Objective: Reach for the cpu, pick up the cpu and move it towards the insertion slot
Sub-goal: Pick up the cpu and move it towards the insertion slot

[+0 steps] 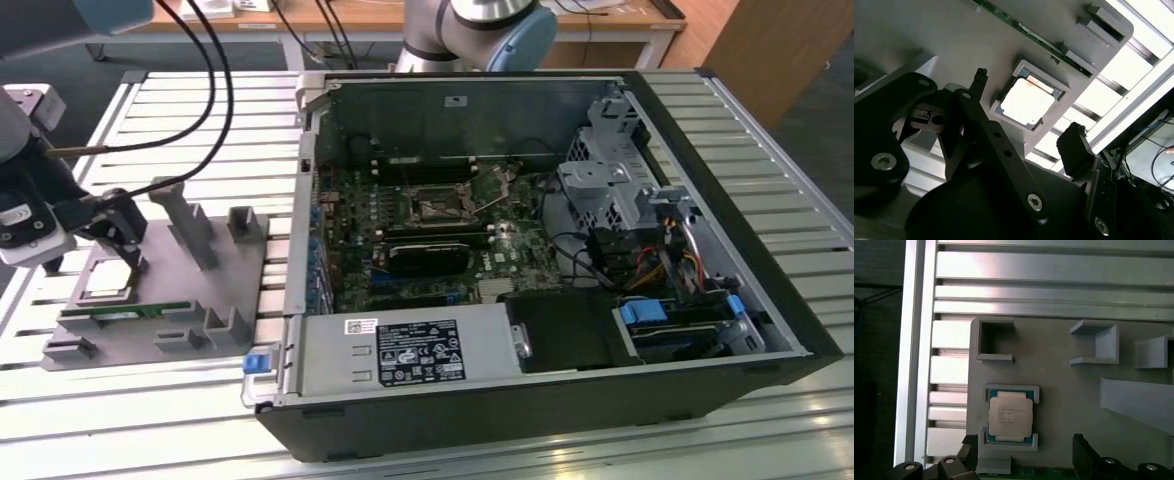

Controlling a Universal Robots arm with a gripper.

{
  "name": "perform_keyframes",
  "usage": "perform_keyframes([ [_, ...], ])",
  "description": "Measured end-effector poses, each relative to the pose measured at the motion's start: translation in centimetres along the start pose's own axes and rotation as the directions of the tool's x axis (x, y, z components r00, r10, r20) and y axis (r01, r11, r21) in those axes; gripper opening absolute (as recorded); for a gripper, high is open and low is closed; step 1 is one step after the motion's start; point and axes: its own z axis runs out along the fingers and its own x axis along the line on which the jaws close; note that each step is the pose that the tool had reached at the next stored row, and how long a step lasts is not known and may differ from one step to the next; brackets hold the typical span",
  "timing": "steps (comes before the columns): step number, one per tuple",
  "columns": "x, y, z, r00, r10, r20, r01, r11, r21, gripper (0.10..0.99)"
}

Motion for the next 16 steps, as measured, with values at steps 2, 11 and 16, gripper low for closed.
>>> perform_keyframes([
  [2,-0.01,-0.02,0.36,1.0000,0.000,0.0000,0.000,1.0000,0.000,0.835],
  [11,0.32,-0.05,1.98,1.0000,0.000,0.0005,0.000,1.0000,-0.001,0.835],
  [16,0.41,0.00,2.78,1.0000,0.000,0.0009,0.000,1.0000,-0.005,0.835],
])
